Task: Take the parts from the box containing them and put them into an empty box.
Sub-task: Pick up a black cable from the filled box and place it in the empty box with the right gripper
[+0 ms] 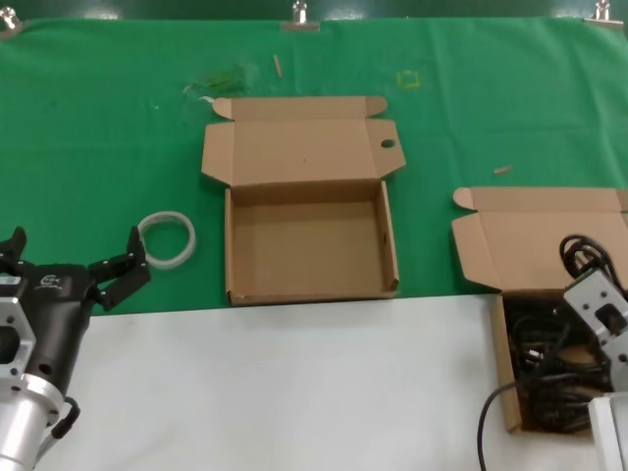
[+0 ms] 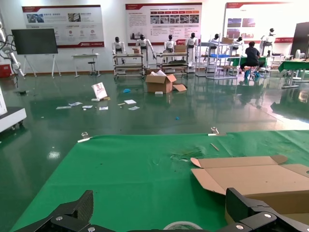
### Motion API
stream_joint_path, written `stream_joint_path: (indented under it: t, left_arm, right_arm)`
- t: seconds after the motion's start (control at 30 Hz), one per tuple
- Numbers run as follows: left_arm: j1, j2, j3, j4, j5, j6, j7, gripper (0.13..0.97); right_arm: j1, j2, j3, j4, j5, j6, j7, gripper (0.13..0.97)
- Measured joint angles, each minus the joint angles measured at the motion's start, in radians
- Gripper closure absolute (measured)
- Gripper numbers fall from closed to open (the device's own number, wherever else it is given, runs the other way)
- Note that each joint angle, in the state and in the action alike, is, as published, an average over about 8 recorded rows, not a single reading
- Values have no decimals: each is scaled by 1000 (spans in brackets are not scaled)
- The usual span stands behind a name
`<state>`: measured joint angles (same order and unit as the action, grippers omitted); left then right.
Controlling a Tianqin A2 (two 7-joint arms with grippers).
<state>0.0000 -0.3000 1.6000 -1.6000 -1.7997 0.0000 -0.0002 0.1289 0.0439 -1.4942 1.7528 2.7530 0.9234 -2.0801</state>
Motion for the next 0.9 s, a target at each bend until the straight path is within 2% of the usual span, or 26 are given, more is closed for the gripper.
stream_joint_path:
  t: [0.2, 0.4, 0.67, 0.9]
  left_arm:
    - [0, 0, 0, 0, 0, 0, 0, 132]
    - [0, 0, 0, 0, 0, 0, 0, 132]
    - [0, 0, 0, 0, 0, 0, 0, 132]
    - [0, 0, 0, 0, 0, 0, 0, 132]
  right_arm:
    - [-1, -1, -60, 118, 0, 73, -3, 892]
    - [39, 0, -231, 181, 0, 93, 121, 892]
    - [160, 0, -493, 111, 0, -4, 355, 892]
    - [240, 1, -618, -6, 0, -106, 471, 894]
